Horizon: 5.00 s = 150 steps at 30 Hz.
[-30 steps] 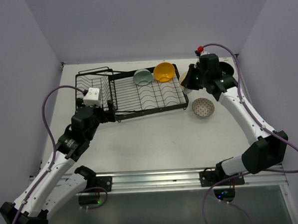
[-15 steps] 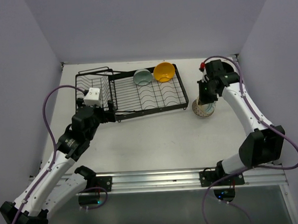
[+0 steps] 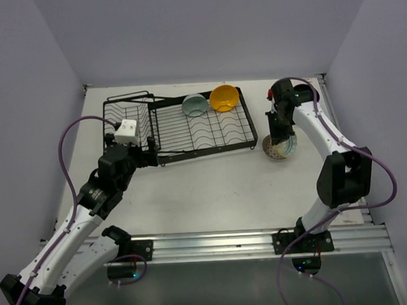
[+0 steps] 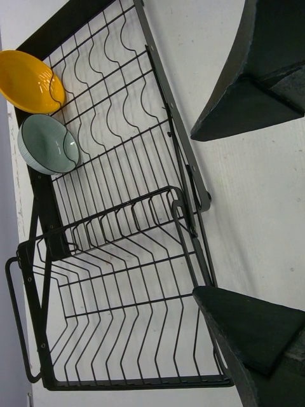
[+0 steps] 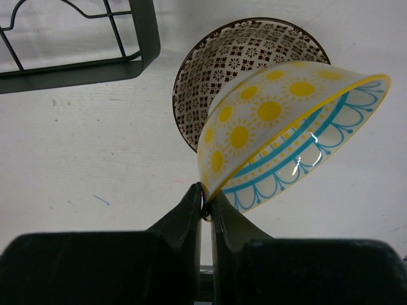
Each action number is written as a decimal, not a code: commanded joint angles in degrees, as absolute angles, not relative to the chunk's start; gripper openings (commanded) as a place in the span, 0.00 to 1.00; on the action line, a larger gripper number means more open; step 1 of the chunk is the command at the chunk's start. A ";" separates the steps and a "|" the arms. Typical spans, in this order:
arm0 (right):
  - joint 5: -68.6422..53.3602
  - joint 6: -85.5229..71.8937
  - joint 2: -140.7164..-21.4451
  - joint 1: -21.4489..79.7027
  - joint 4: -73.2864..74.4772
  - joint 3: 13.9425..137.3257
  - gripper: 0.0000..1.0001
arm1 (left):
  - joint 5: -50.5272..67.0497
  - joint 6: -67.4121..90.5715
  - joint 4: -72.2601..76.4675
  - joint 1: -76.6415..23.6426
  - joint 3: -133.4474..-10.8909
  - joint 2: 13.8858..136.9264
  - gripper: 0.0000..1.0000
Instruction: Unload the bowls from the dish rack
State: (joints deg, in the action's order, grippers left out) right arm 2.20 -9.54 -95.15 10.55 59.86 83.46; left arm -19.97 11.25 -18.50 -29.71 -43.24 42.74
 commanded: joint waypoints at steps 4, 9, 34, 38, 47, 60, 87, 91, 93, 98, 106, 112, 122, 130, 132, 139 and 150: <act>2.82 -8.70 -97.38 10.55 60.91 87.63 0.23 | -20.57 10.72 -17.14 -29.97 -43.50 42.36 1.00; 1.32 -9.05 -98.35 10.72 59.59 87.36 0.27 | -20.30 10.72 -17.23 -30.06 -43.51 42.71 1.00; -3.80 -38.38 -91.40 20.72 10.03 80.33 0.66 | -20.83 10.72 -17.05 -29.97 -43.33 43.15 1.00; -0.18 -44.90 -99.73 25.22 4.66 84.45 0.69 | -20.83 10.72 -17.14 -29.97 -43.33 43.42 1.00; 11.93 -50.71 -119.52 32.69 6.50 104.83 0.78 | -20.57 10.90 -16.87 -30.06 -43.24 43.33 1.00; 24.52 -62.74 -131.74 34.37 6.68 112.67 0.77 | -18.37 10.99 -16.61 -30.06 -43.15 43.59 1.00; 27.78 -67.15 -137.12 36.65 -0.17 115.50 0.00 | -19.69 10.81 -16.61 -32.08 -43.15 43.07 1.00; 26.29 -66.27 -134.48 36.83 -8.23 110.49 0.00 | -20.04 10.72 -16.61 -31.99 -43.24 42.89 1.00; 25.49 -64.00 -133.51 37.09 -12.11 107.33 0.00 | -20.30 10.72 -16.70 -32.08 -43.24 42.89 1.00; 22.86 -58.98 -130.70 37.70 -24.07 101.61 0.00 | -20.39 10.72 -16.79 -31.99 -43.15 42.89 1.00; 18.28 -54.85 -130.17 37.71 -35.50 97.83 0.00 | -20.74 10.72 -16.79 -31.99 -43.15 42.80 1.00; 14.69 -51.24 -128.58 37.71 -39.55 97.38 0.00 | -20.92 10.72 -16.79 -31.99 -43.15 43.07 1.00; 8.97 -43.61 -122.61 37.71 -38.68 96.50 0.00 | -22.32 10.46 -16.79 -31.99 -43.07 43.33 1.00; 3.26 -41.05 -118.74 36.48 -38.76 94.31 0.00 | -23.82 10.20 -16.79 -31.99 -42.98 43.59 1.00; 1.77 -41.04 -117.78 36.12 -38.85 93.69 0.00 | -23.91 10.02 -16.79 -31.99 -42.98 43.77 1.00; 1.14 -41.65 -115.58 35.07 -42.45 87.20 0.00 | -24.61 9.84 -16.87 -32.08 -42.89 43.95 1.00; 0.18 -51.59 -117.77 32.61 -55.63 80.24 0.00 | -24.26 9.67 -16.61 -31.99 -42.72 44.91 1.00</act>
